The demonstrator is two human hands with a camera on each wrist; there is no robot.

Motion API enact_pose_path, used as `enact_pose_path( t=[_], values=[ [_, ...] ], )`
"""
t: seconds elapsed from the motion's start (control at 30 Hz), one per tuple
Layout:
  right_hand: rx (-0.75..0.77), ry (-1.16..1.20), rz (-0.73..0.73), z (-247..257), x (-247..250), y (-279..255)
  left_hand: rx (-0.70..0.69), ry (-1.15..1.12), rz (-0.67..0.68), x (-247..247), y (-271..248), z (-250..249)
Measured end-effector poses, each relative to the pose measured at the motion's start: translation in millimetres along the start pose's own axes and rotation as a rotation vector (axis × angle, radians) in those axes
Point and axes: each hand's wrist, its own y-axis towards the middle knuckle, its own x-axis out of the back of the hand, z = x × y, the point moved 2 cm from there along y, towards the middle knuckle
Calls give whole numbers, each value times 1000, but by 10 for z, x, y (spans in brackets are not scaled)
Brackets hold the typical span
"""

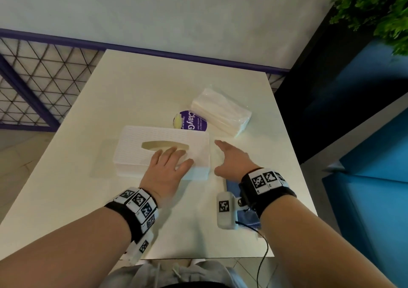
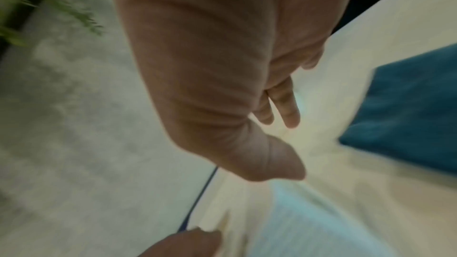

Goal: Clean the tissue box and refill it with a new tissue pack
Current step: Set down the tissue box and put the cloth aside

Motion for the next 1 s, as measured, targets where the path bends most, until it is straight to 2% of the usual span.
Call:
enact_pose_path(
  t=[0.07,0.1,0.2,0.3,0.4,0.6,0.7,0.87,1.0],
  values=[
    [156,42,-100,321,72,-3,-67,-50,-63,46,-120,58],
    [229,26,-127,464,48,15,-106,-56,-54,59,-192,95],
    [331,-183,-103,773,-116,128,-161,-26,95,35,-413,208],
    [296,-433,-10,918,-229,327,-107,-23,217,-20,-568,241],
    [237,-555,84,963,-297,462,0,-29,294,-63,-606,247],
    [248,-506,89,934,-325,496,106,-58,359,-27,-506,224],
    [242,-513,86,968,-281,493,117,-37,396,19,-441,192],
    [218,-452,139,1043,-75,520,180,-103,445,23,-362,156],
    [203,-452,179,1050,35,501,176,-176,462,36,-386,222]
  ],
)
